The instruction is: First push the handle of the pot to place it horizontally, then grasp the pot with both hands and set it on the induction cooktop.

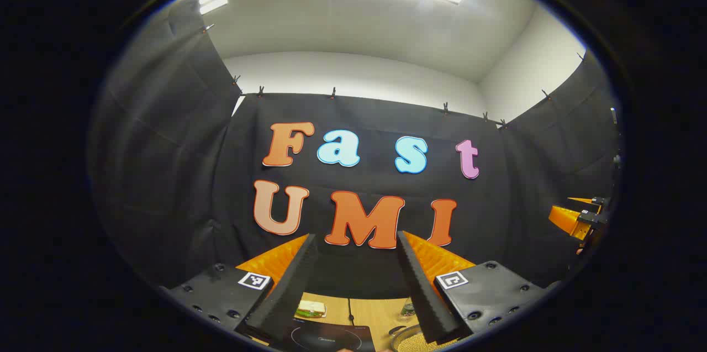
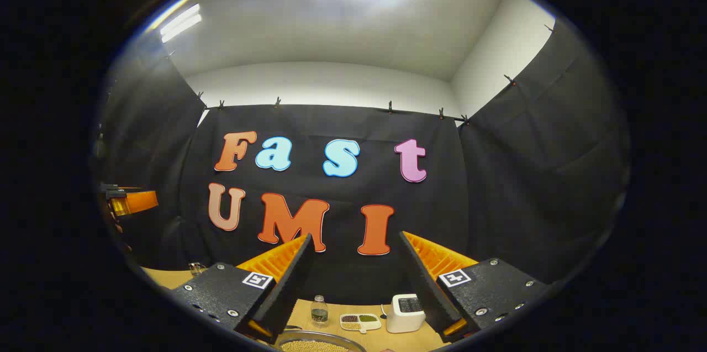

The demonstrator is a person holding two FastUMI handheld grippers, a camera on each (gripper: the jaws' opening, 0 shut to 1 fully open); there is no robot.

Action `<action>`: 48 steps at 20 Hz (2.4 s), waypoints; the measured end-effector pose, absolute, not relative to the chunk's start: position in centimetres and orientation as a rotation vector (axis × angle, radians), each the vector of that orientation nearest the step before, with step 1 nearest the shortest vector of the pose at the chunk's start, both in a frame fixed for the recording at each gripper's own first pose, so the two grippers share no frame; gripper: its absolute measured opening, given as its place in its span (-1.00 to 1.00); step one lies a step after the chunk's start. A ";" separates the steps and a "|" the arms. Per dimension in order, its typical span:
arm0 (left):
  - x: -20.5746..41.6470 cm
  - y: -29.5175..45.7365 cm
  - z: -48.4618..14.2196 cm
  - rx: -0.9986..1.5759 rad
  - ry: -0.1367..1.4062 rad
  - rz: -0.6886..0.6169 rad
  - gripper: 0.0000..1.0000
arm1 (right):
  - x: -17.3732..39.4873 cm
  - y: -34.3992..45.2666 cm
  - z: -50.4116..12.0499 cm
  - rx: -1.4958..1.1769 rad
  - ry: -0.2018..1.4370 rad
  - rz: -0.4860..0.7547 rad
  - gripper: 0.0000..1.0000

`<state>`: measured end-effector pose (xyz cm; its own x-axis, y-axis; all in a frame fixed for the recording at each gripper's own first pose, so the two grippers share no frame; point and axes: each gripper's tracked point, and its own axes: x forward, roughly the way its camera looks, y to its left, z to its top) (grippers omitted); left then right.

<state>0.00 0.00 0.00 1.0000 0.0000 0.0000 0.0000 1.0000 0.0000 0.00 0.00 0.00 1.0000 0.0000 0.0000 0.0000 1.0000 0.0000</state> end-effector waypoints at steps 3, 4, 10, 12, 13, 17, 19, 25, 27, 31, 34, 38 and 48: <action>0.3 0.0 -0.3 -0.009 -0.002 0.006 0.86 | 0.1 -0.4 -0.5 0.000 0.006 -0.003 0.87; 0.4 -0.1 -0.4 -0.009 -0.003 0.005 0.86 | 0.2 -0.5 -0.6 0.001 0.008 -0.005 0.87; 0.9 -1.4 -1.5 -0.007 0.009 -0.012 0.86 | 0.5 -1.5 -1.0 0.010 0.014 -0.020 0.87; 0.8 -2.5 -2.8 -0.012 0.053 -0.033 0.87 | 0.7 -1.4 -1.1 0.019 0.018 -0.018 0.87; 0.8 -2.5 -3.0 -0.013 0.063 -0.036 0.86 | 0.6 -1.4 -1.1 0.023 0.019 -0.016 0.87; 1.3 -1.4 -2.7 0.006 0.045 0.001 0.87 | 0.6 -1.1 -1.5 0.023 0.023 -0.004 0.87; 1.3 -1.3 -2.8 0.006 0.038 0.010 0.87 | 0.7 -1.1 -1.8 0.028 0.033 -0.001 0.87; 1.3 -1.4 -2.7 0.029 0.002 0.023 0.87 | 0.7 -2.0 -4.3 0.030 0.100 -0.026 0.87; 1.4 -1.9 -2.9 0.022 0.004 0.012 0.87 | 0.6 -2.4 -5.3 0.031 0.120 -0.033 0.87; 1.6 -1.6 -3.7 0.026 0.019 0.019 0.86 | 0.3 -2.5 -7.6 0.042 0.168 -0.030 0.88; 1.8 -1.5 -4.3 0.040 0.043 0.026 0.86 | 0.1 -2.9 -9.5 0.068 0.216 -0.027 0.87; 1.7 -1.2 -4.2 0.054 0.048 0.039 0.87 | -0.3 -3.9 -12.2 0.075 0.296 -0.066 0.87; 1.3 -0.7 -4.8 0.062 0.059 0.046 0.87 | -5.6 0.0 -23.0 0.254 0.657 0.091 0.55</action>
